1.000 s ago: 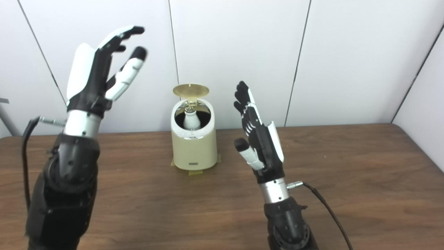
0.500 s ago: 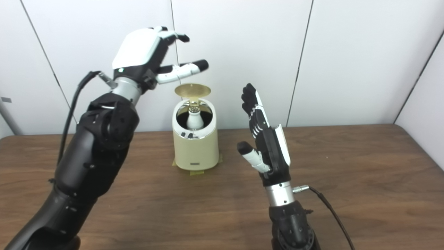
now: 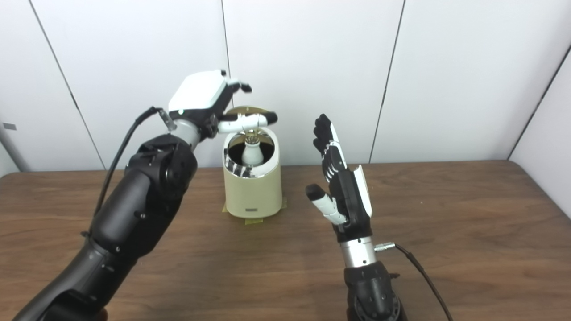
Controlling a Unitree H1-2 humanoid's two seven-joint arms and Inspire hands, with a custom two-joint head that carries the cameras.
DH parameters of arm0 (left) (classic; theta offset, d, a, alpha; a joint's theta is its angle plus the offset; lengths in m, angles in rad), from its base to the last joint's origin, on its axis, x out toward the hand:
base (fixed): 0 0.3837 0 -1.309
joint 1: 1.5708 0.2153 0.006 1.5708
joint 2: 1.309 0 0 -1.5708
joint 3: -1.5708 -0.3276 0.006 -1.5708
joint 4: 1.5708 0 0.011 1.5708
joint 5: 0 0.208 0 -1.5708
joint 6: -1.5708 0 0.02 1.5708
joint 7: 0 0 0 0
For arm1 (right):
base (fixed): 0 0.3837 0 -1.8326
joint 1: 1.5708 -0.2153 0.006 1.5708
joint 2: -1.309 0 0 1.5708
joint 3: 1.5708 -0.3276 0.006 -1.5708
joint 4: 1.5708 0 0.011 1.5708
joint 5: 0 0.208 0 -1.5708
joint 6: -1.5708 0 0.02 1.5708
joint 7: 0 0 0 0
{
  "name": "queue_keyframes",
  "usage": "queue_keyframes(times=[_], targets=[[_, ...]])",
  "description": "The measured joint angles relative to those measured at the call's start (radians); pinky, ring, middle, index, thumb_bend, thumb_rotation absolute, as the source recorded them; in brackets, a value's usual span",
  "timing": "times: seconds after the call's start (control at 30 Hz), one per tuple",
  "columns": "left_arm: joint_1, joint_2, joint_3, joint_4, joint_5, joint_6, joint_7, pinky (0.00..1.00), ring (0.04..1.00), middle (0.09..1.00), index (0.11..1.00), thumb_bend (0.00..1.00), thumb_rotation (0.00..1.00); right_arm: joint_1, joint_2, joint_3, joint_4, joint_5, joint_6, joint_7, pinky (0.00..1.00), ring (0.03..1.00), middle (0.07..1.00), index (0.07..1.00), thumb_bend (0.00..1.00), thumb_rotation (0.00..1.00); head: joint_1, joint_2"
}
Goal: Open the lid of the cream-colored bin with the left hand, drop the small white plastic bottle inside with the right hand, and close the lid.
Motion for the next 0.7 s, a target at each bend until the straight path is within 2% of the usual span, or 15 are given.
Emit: queue_keyframes(times=[0.17, 0.23, 0.7], targets=[[0.0, -0.01, 0.017, 0.002, 0.01, 0.002, -0.008, 1.0, 1.0, 0.946, 0.866, 0.91, 0.96, 0.0, 0.005, -0.001, 0.0, 0.002, 0.0, 0.0, 0.96, 0.978, 0.98, 0.973, 0.75, 0.85, -0.002, -0.005], [0.0, -0.017, 0.019, 0.002, 0.022, 0.002, -0.019, 1.0, 1.0, 0.947, 0.86, 0.91, 0.97, 0.0, 0.005, -0.002, 0.001, 0.003, -0.001, 0.001, 0.95, 0.972, 0.976, 0.969, 0.72, 0.86, -0.005, -0.002], [0.008, 0.012, -0.046, 0.019, 0.053, -0.013, -0.027, 1.0, 1.0, 0.914, 0.874, 0.91, 1.0, -0.001, 0.012, -0.01, 0.044, -0.014, -0.021, -0.017, 0.95, 0.97, 0.965, 0.969, 0.67, 0.87, -0.009, 0.009]])
